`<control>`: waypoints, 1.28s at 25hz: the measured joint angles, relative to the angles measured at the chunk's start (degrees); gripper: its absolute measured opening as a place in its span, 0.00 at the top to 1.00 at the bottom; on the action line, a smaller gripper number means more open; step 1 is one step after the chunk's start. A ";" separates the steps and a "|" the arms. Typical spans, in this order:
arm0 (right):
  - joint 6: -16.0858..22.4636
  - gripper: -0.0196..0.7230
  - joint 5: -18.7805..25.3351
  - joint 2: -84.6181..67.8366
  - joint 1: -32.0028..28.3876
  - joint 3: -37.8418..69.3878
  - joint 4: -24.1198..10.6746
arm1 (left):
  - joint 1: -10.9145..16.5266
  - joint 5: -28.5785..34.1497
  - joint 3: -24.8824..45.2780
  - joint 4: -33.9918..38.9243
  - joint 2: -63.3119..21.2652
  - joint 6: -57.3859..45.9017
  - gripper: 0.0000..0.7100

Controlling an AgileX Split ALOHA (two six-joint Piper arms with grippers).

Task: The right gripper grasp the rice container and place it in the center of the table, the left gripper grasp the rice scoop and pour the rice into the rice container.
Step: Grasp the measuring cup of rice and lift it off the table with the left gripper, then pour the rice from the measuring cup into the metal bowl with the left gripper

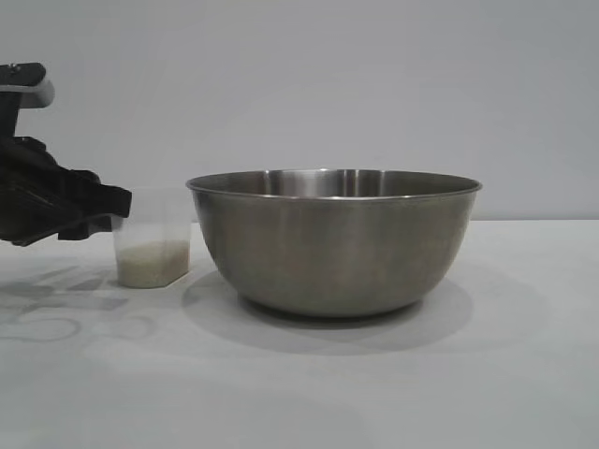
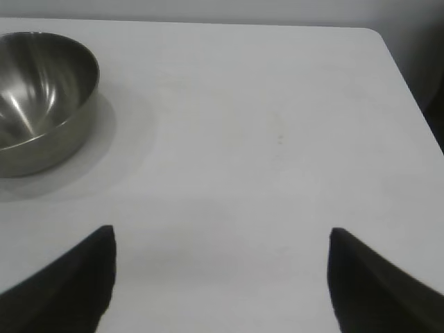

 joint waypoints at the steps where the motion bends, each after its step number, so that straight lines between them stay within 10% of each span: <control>1: 0.00 0.23 0.00 0.00 0.00 0.00 0.00 | 0.00 0.00 -0.12 0.61 0.00 0.13 0.92; 20: 0.00 0.29 0.00 0.00 0.00 0.00 0.00 | 0.00 0.37 -0.12 6.92 -10.36 10.13 1.00; 32: 0.00 0.73 0.00 0.00 0.00 0.00 0.00 | 0.00 0.37 -2.89 24.99 -20.96 15.68 1.00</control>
